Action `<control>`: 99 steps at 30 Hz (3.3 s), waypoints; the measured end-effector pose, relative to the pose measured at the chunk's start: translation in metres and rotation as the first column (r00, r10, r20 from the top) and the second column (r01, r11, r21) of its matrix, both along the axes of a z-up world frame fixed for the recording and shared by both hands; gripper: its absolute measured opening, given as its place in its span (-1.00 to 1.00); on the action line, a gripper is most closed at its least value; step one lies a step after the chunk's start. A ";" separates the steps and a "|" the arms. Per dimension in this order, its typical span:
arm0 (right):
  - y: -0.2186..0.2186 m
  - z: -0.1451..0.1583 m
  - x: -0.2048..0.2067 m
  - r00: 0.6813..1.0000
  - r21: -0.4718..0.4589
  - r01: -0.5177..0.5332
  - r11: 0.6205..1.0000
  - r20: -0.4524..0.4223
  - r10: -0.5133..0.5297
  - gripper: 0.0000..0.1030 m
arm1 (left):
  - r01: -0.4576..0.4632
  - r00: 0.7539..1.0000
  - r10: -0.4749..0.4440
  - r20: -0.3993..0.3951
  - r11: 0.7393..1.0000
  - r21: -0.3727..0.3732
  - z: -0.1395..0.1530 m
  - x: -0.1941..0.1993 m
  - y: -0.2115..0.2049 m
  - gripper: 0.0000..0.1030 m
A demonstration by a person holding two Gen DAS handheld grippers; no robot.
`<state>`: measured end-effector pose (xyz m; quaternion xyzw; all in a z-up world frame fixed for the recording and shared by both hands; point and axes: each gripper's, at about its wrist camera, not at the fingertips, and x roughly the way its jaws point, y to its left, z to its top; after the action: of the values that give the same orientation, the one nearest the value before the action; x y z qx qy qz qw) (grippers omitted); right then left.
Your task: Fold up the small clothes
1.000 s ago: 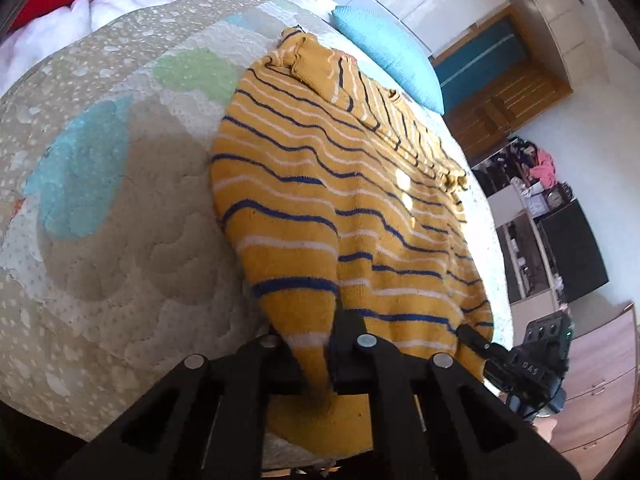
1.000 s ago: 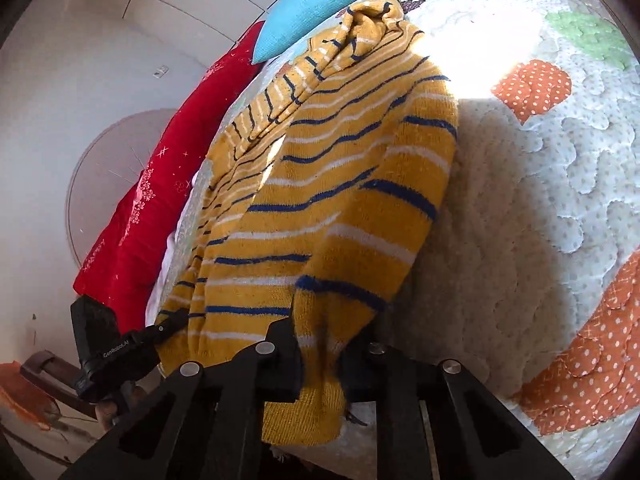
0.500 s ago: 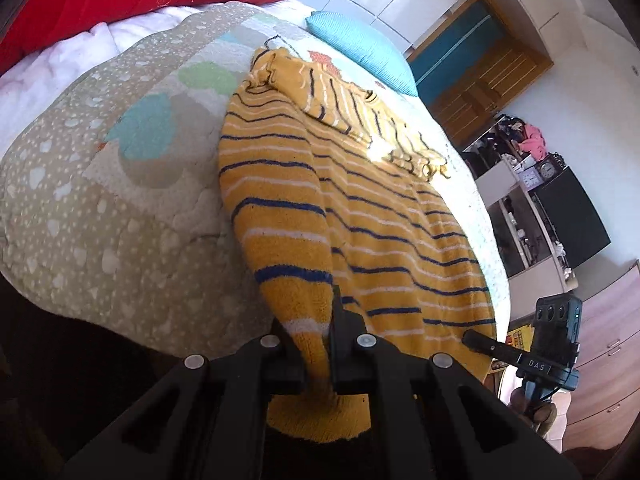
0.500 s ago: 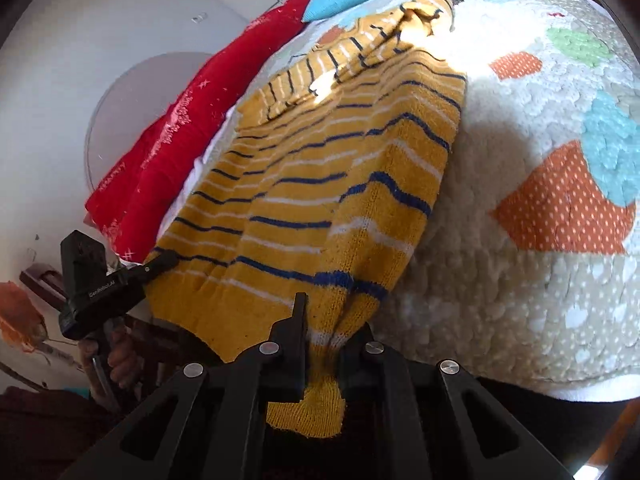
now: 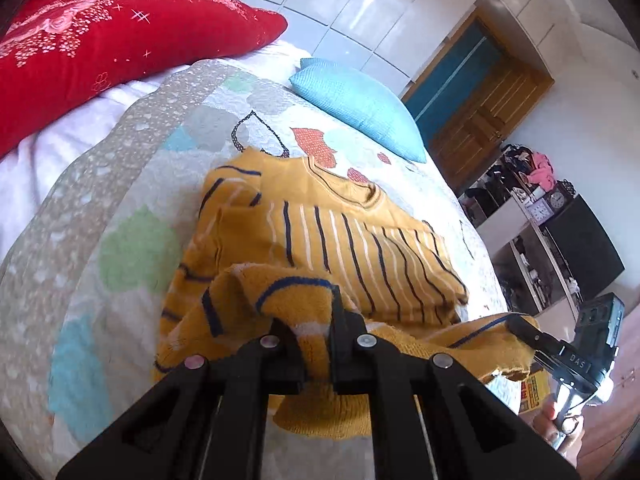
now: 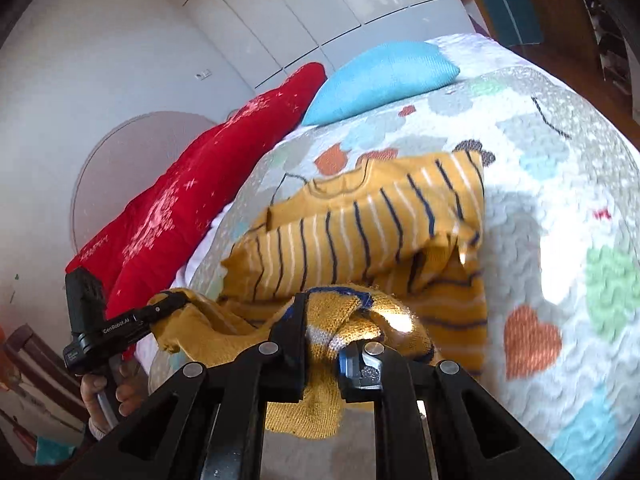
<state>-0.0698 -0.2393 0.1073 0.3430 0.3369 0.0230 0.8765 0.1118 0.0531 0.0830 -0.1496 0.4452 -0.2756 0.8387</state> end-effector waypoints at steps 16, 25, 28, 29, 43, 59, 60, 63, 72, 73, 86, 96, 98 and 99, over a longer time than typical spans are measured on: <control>-0.113 -0.099 0.156 0.971 0.393 0.213 0.895 -0.188 -0.148 0.25 | -0.123 0.951 0.049 -0.305 0.965 -0.230 -0.057 0.156 -0.022 0.00; -0.131 -0.084 0.160 0.955 0.315 0.282 0.906 -0.182 -0.234 0.37 | -0.146 0.964 0.116 -0.237 0.983 -0.113 -0.048 0.154 -0.008 0.23; -0.136 -0.061 0.145 0.939 0.164 0.322 0.933 -0.181 -0.292 0.52 | -0.135 0.972 0.128 -0.197 0.991 -0.020 -0.039 0.142 -0.003 0.27; -0.135 -0.054 0.138 0.939 0.115 0.315 0.942 -0.181 -0.292 0.52 | -0.127 0.975 0.125 -0.183 0.992 0.004 -0.036 0.137 -0.001 0.31; -0.079 -0.090 0.032 0.896 -0.273 0.104 0.956 -0.391 -0.209 -0.79 | -0.075 0.997 0.062 0.043 0.900 0.430 -0.051 0.039 0.017 0.42; 0.024 -0.005 0.073 0.980 -0.485 -0.003 0.874 -0.176 -0.095 0.17 | -0.202 0.971 0.124 0.206 0.884 0.421 -0.092 -0.016 0.043 0.74; 0.038 -0.007 0.088 0.981 -0.481 -0.039 0.876 -0.184 -0.058 0.04 | -0.205 0.969 0.126 0.213 0.890 0.407 -0.093 -0.017 0.045 0.75; 0.081 -0.012 0.134 0.980 -0.493 -0.123 0.861 -0.195 0.028 0.00 | -0.196 0.970 0.123 0.211 0.909 0.369 -0.093 -0.017 0.049 0.77; 0.179 -0.051 0.292 0.938 -0.543 -0.287 0.789 -0.326 0.116 0.00 | -0.196 0.964 0.124 0.235 0.928 0.317 -0.095 -0.021 0.054 0.78; 0.186 -0.057 0.308 0.930 -0.538 -0.306 0.786 -0.347 0.125 0.00 | -0.196 0.964 0.124 0.234 0.930 0.311 -0.095 -0.021 0.055 0.78; 0.165 -0.031 0.295 0.951 -0.540 -0.253 0.803 -0.291 0.104 0.26 | -0.194 0.965 0.123 0.233 0.931 0.310 -0.095 -0.021 0.055 0.78; 0.029 -0.073 0.177 0.917 -0.579 -0.176 0.796 -0.390 -0.081 0.66 | -0.194 0.966 0.120 0.231 0.923 0.333 -0.095 -0.018 0.053 0.78; -0.003 -0.073 0.161 0.922 -0.552 -0.091 0.829 -0.362 -0.139 0.76 | -0.194 0.966 0.118 0.230 0.921 0.339 -0.096 -0.018 0.052 0.78; -0.014 -0.071 0.156 0.918 -0.532 -0.050 0.845 -0.359 -0.171 0.77 | -0.194 0.966 0.118 0.230 0.919 0.343 -0.096 -0.018 0.052 0.78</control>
<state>0.0860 -0.2531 0.0361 0.0954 0.4873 -0.1685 0.8515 0.0939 0.1048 -0.0128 0.0020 0.3862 -0.1346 0.9125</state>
